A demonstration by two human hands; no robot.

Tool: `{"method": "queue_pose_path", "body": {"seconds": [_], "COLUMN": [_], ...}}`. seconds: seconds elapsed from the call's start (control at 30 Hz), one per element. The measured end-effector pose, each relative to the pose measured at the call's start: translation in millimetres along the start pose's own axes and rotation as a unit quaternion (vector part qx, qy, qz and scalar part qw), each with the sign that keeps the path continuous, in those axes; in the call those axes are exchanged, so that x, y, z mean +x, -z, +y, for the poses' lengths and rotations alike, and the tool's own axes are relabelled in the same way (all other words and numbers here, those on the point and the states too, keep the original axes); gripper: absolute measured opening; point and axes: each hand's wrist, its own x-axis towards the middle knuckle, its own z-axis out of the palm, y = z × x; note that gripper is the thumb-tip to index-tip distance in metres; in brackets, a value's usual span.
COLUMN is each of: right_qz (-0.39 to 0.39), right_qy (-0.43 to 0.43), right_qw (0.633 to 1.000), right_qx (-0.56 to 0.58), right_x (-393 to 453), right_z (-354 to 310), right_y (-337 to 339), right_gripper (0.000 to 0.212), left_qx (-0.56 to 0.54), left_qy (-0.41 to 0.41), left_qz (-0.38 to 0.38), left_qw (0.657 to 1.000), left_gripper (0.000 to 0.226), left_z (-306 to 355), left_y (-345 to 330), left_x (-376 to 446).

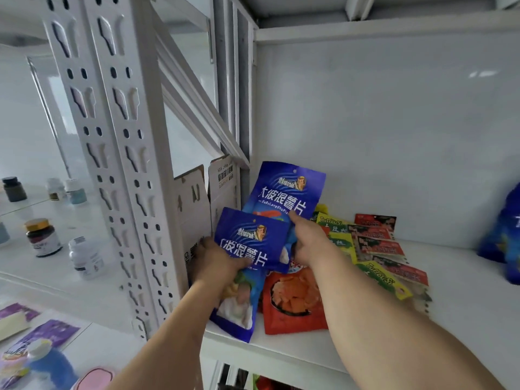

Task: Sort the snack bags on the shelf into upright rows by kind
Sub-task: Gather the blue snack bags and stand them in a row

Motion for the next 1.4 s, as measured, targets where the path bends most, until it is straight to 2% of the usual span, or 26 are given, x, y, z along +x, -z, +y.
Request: {"method": "queue_pose_path", "body": {"seconds": [0.07, 0.1, 0.2, 0.27, 0.4, 0.6, 0.77, 1.0, 1.07, 1.2, 1.4], "right_qz": [0.009, 0.022, 0.038, 0.038, 0.056, 0.093, 0.133, 0.189, 0.187, 0.186, 0.189], "right_qy": [0.022, 0.026, 0.042, 0.056, 0.078, 0.107, 0.148, 0.215, 0.236, 0.243, 0.242], "right_qw": [1.000, 0.999, 0.998, 0.998, 0.995, 0.990, 0.980, 0.957, 0.952, 0.947, 0.940], "right_qx": [0.005, 0.005, 0.000, -0.009, -0.001, 0.017, -0.002, -0.055, -0.059, -0.098, -0.148], "right_x": [-7.3, -10.9, -16.2, -22.2, -45.8, -90.5, -125.6, -141.3, -140.4, -136.5, -123.9], "right_z": [-2.3, -3.6, -5.1, -6.6, -23.6, -62.0, -84.6, -113.2, -124.5, -144.8, -168.6], "right_y": [5.4, 7.8, 19.5, 31.7, 66.3, 135.0, 204.5, 323.5, 361.4, 436.0, 512.4], "right_gripper": [0.029, 0.032, 0.044, 0.050, 0.046, 0.041, 0.023, 0.015, 0.013, 0.023, 0.023], "left_qx": [-0.032, -0.047, -0.103, -0.130, -0.192, -0.279, -0.285, -0.294, -0.309, -0.347, -0.345], "left_qy": [-0.006, -0.008, -0.008, -0.016, -0.056, -0.051, -0.076, -0.135, -0.138, -0.113, -0.104], "left_qz": [0.002, -0.003, -0.024, -0.032, -0.075, -0.161, -0.229, -0.293, -0.298, -0.297, -0.273], "left_qw": [0.999, 0.999, 0.994, 0.991, 0.977, 0.945, 0.928, 0.900, 0.892, 0.882, 0.892], "left_gripper": [0.117, 0.108, 0.060, 0.047, 0.033, 0.048, 0.031, 0.028, 0.031, 0.039, 0.021], "left_z": [-2.9, 1.9, 13.6, 21.8, 46.1, 86.5, 121.7, 189.1, 209.0, 247.8, 286.0], "left_y": [-0.2, 4.4, 15.1, 17.9, 12.4, -29.8, -81.9, -171.9, -200.8, -249.4, -294.8], "left_x": [7.6, 2.7, -8.0, -12.7, -27.1, -63.8, -99.0, -151.5, -165.7, -194.1, -220.1]}}
